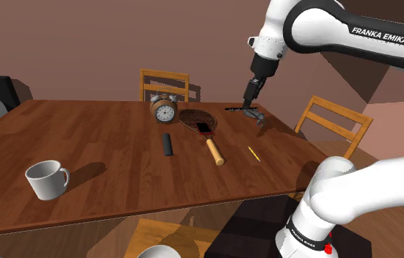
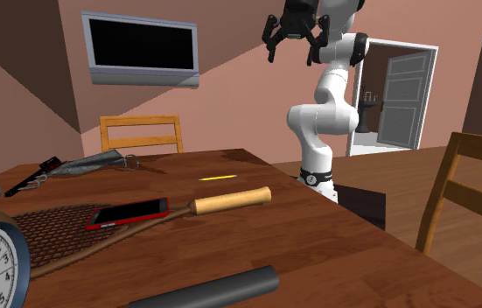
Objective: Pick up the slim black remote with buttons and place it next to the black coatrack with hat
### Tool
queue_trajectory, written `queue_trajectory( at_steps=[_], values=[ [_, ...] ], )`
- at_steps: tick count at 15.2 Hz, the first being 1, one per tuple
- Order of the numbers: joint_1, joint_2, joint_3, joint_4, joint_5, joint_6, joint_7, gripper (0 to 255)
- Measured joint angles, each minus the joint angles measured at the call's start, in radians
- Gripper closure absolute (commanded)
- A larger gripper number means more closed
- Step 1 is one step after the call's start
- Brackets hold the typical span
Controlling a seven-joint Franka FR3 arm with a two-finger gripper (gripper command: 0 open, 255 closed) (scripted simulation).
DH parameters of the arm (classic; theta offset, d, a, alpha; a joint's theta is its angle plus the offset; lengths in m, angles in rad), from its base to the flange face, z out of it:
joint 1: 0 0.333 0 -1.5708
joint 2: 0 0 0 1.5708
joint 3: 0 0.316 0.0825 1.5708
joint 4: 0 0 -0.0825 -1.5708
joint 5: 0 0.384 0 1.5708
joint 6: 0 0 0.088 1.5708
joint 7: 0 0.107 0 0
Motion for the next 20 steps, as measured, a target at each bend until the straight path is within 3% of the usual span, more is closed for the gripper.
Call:
queue_trajectory(
  at_steps=[7, 20],
  values=[
    [-0.03, 0.127, 0.049, -0.026, 0.044, 0.127, 0.148, 0],
    [-0.1, 0.576, 0.158, 0.092, 0.093, 0.407, 0.527, 0]
  ],
)
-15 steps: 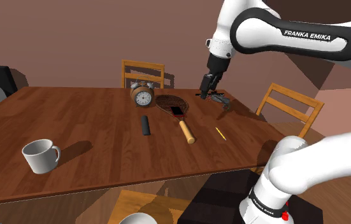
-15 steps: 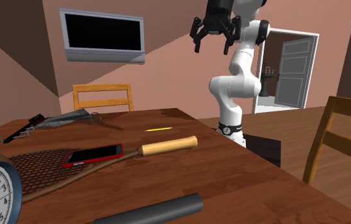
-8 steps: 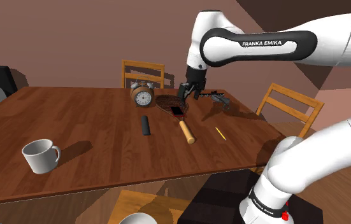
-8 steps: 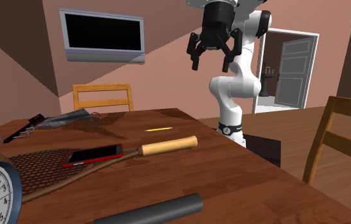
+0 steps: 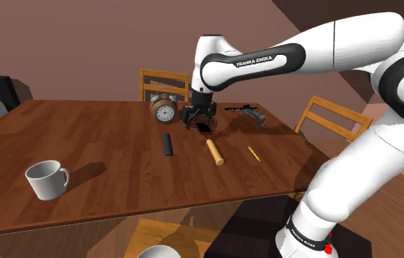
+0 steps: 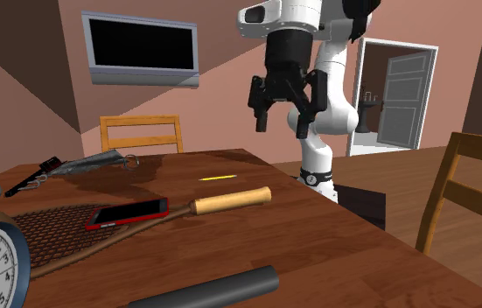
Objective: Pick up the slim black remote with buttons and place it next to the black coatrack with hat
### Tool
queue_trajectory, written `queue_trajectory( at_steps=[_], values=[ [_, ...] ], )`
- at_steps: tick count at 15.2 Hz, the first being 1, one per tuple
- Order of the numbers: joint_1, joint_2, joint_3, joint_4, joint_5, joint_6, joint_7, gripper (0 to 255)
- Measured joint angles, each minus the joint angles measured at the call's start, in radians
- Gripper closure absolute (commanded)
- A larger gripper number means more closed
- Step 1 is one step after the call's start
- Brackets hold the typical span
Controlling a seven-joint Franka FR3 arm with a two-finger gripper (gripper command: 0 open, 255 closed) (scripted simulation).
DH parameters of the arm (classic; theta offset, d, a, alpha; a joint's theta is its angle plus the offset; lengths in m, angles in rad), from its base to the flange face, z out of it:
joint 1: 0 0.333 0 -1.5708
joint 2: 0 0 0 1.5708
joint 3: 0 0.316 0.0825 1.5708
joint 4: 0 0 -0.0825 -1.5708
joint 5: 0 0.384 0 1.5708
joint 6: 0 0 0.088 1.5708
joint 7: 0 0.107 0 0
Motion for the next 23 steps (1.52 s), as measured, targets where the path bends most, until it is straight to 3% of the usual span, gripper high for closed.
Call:
queue_trajectory(
  at_steps=[7, 16, 23],
  values=[
    [-0.02, 0.272, 0.014, 0.137, -0.016, 0.114, 0.185, 0],
    [-0.012, 0.618, -0.016, 0.408, -0.023, 0.173, 0.382, 0],
    [-0.002, 0.692, -0.023, 0.421, -0.03, 0.233, 0.408, 0]
  ],
)
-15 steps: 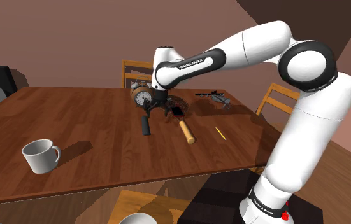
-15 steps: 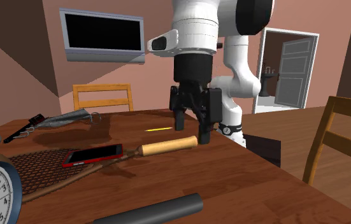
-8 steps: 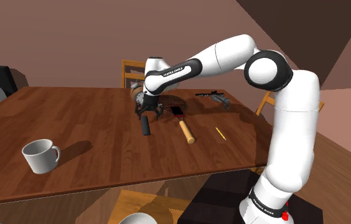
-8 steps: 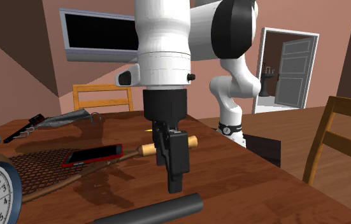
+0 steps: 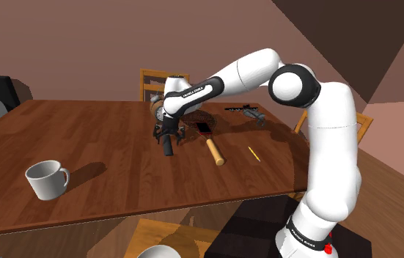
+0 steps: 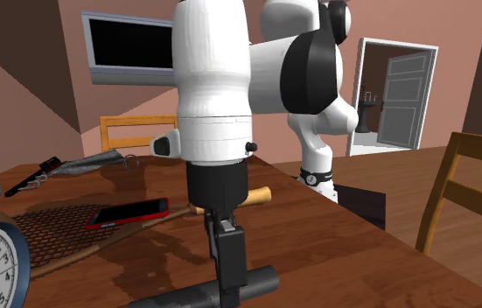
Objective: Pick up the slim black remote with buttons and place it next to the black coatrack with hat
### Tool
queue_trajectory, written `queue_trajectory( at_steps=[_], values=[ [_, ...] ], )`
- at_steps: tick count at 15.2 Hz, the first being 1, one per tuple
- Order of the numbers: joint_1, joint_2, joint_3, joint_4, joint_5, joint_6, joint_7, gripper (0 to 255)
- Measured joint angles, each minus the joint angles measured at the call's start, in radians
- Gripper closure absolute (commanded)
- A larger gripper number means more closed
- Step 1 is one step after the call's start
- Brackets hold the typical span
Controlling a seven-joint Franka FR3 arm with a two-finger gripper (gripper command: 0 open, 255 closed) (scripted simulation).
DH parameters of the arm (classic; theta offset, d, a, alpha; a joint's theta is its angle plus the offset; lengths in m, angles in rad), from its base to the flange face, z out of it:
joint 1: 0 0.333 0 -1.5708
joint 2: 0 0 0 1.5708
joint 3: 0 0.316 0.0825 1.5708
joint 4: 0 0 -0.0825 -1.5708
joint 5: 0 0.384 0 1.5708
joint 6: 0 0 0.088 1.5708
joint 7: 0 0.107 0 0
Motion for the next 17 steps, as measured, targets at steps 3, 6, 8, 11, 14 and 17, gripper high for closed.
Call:
queue_trajectory(
  at_steps=[3, 6, 8, 11, 14, 17],
  values=[
    [0.001, 0.011, -0.001, -0.009, -0.002, 0.02, 0.0, 0],
    [0.001, 0.014, -0.001, -0.008, -0.002, 0.022, 0.001, 0],
    [0.001, 0.014, -0.001, -0.008, -0.003, 0.022, 0.001, 255],
    [0.001, 0.012, -0.002, -0.007, -0.003, 0.021, 0.002, 255],
    [0.002, 0.012, -0.002, -0.007, -0.004, 0.023, 0.003, 255],
    [0.002, 0.011, -0.002, -0.008, -0.003, 0.023, 0.004, 255]
  ],
)
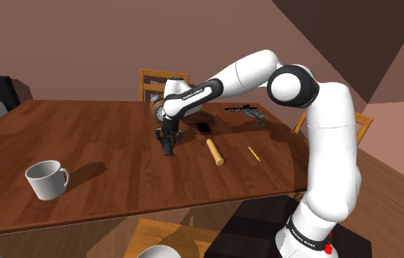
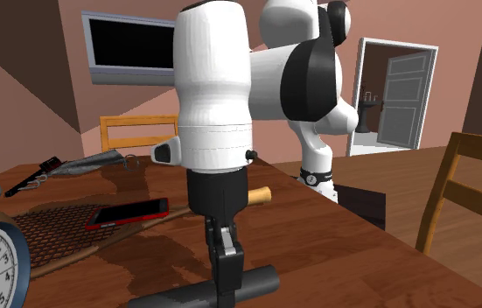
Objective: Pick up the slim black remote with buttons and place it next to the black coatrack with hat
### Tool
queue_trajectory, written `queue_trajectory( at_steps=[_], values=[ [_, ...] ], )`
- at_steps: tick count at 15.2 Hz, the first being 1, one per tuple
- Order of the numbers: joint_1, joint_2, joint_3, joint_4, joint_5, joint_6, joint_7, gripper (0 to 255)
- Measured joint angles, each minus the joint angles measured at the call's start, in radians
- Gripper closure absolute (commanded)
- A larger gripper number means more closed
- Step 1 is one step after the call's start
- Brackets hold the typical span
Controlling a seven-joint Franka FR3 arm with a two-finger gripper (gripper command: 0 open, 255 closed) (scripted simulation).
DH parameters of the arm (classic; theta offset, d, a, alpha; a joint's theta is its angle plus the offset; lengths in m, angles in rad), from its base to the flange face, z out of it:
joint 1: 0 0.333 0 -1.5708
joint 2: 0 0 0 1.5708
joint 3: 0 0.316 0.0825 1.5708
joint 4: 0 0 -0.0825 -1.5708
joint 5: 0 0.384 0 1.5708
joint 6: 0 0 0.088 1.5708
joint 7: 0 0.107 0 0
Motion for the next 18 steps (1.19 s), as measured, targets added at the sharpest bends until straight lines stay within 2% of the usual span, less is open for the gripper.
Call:
queue_trajectory(
  at_steps=[18],
  values=[
    [-0.007, -0.091, 0.01, 0.083, 0.018, -0.176, -0.004, 255]
  ],
)
